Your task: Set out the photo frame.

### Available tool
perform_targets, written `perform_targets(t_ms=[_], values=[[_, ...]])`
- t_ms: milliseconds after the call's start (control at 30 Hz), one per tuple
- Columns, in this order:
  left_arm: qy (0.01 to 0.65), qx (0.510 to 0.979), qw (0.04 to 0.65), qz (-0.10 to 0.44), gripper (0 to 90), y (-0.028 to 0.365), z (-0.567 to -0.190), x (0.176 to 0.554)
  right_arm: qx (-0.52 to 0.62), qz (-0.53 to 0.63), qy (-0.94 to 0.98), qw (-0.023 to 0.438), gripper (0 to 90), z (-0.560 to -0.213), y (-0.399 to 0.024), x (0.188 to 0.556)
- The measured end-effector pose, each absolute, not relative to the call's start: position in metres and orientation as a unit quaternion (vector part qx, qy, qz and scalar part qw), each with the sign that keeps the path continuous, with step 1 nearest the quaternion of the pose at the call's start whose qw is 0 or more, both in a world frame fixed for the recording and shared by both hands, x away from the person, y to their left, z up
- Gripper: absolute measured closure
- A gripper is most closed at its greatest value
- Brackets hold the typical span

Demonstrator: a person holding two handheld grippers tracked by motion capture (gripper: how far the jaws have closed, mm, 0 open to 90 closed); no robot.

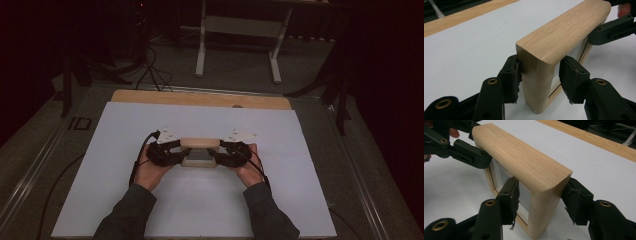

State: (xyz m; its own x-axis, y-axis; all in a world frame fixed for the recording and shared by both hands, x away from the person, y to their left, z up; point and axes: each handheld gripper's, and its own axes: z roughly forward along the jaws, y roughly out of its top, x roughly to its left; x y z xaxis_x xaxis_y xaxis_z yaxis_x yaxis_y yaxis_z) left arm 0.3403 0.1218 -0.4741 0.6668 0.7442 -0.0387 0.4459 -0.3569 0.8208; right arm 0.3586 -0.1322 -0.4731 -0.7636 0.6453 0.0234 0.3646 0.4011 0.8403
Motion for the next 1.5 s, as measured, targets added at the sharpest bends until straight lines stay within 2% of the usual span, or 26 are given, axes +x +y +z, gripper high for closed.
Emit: perform_targets(t_ms=[1500], values=[[0.411, 0.773, 0.455, 0.162, 50.0, 0.124, -0.483, 0.357, 0.334, 0.452, 0.815, 0.143, 47.7, -0.477, -0.130, 0.379]])
